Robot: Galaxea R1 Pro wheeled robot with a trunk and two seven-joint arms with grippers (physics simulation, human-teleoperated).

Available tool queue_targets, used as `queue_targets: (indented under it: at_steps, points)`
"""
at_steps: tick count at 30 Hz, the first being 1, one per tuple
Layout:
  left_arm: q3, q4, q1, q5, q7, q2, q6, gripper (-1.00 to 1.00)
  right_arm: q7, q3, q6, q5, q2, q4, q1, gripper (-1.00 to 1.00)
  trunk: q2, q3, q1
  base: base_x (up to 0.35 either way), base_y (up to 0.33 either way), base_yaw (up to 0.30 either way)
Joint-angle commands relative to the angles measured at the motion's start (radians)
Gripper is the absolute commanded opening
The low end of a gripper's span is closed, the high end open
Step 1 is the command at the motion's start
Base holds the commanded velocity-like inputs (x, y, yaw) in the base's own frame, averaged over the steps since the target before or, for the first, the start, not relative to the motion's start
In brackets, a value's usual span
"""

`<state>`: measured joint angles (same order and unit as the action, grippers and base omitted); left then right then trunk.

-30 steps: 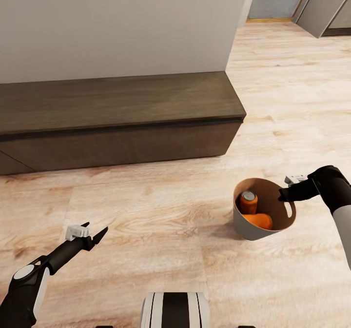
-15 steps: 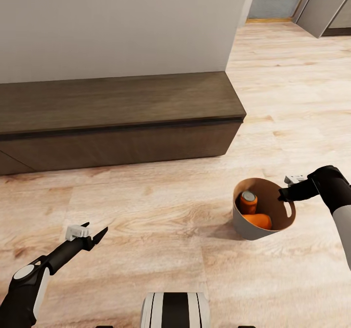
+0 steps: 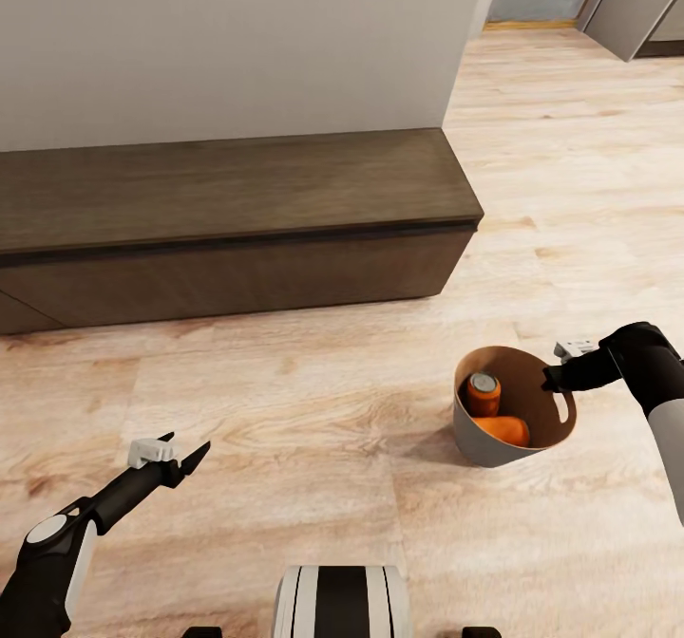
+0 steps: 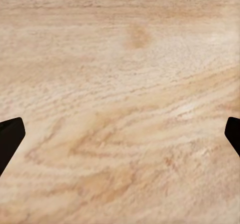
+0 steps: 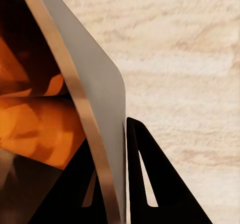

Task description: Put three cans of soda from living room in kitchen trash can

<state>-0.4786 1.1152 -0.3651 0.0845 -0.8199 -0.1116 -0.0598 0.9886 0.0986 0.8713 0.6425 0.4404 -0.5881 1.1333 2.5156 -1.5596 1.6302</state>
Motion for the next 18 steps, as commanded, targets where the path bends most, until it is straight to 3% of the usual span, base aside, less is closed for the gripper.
queue_targets:
  at_steps: [1, 14, 18]
  points:
    - [0.0, 0.0, 0.0, 0.0, 0.0, 0.0, 0.0, 1.0, 0.006, 0.001, 0.009, -0.011, 0.0, 0.0, 0.0, -1.0, 0.0, 0.0, 0.0, 0.0, 0.0, 0.0]
    - [0.0, -0.001, 0.0, 0.001, 0.001, 0.0, 0.0, 1.0, 0.006, 0.001, 0.009, -0.011, 0.0, 0.0, 0.0, -1.0, 0.003, -0.042, 0.005, 0.0, 0.0, 0.0]
    - [0.0, -0.001, 0.0, 0.001, 0.001, 0.0, 0.0, 1.0, 0.006, 0.001, 0.009, -0.011, 0.001, 0.0, 0.0, -1.0, 0.003, -0.042, 0.005, 0.0, 0.0, 0.0]
